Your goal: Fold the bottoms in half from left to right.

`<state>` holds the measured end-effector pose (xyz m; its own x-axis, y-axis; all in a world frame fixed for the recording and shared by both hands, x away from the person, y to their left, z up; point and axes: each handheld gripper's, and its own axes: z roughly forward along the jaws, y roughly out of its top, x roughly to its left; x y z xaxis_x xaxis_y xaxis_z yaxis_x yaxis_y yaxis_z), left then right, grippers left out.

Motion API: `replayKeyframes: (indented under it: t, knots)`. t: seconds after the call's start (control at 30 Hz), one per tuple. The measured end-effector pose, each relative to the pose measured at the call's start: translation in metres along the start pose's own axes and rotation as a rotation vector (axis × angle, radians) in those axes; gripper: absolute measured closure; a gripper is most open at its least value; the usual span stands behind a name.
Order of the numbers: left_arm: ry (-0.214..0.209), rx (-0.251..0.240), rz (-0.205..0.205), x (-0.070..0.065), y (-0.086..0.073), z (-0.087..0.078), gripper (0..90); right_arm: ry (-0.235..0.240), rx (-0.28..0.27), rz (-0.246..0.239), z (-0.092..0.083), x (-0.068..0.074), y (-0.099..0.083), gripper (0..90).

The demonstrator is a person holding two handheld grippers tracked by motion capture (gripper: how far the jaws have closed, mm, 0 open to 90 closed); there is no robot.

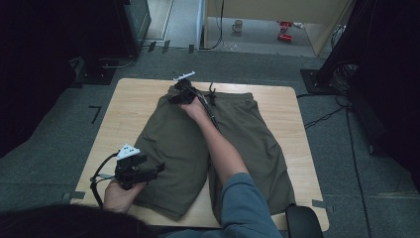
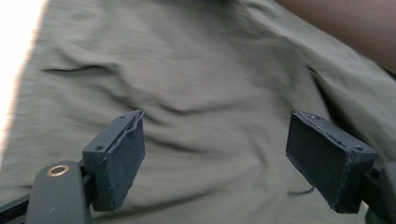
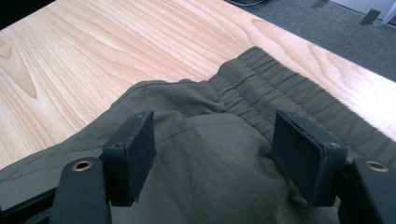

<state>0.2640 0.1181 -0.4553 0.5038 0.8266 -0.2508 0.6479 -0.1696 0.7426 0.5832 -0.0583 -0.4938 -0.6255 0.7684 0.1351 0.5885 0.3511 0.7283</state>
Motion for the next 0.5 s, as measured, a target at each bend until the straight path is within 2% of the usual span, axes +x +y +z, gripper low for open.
replayKeyframes:
  t: [0.03, 0.13, 0.2, 0.27, 0.3, 0.33, 0.37, 0.4, 0.5]
  knots:
    - [0.019, 0.009, 0.020, -0.002, -0.002, 0.001, 20.1, -0.005, 0.001, -0.005, 0.002, 0.000, 0.000, 29.5]
    - [0.066, 0.032, 0.024, 0.001, -0.004, 0.002, 18.6, -0.011, 0.016, -0.001, 0.008, 0.001, -0.001, 29.4]
    - [0.108, 0.040, 0.044, 0.005, -0.005, 0.001, 18.1, -0.018, 0.028, -0.005, 0.012, 0.002, -0.002, 29.1]
    - [0.130, 0.047, 0.040, 0.009, -0.006, -0.001, 18.1, -0.045, 0.037, -0.036, 0.015, 0.004, -0.004, 33.2]
    - [0.145, 0.053, 0.040, 0.011, -0.007, -0.001, 18.1, -0.045, 0.037, -0.036, 0.015, 0.004, -0.004, 33.2]
    - [0.154, 0.058, 0.041, 0.014, -0.007, -0.001, 18.1, -0.065, 0.041, -0.064, 0.015, 0.005, -0.005, 37.9]
    - [0.160, 0.057, 0.038, 0.016, -0.007, -0.001, 18.2, -0.104, 0.039, -0.114, 0.016, 0.007, -0.008, 43.0]
    - [0.162, 0.056, 0.036, 0.018, -0.006, -0.001, 18.2, -0.118, 0.030, -0.147, 0.015, 0.008, -0.010, 43.9]
    - [0.152, 0.056, 0.009, 0.024, -0.007, -0.001, 18.3, -0.110, 0.002, -0.128, 0.012, 0.002, -0.015, 56.0]
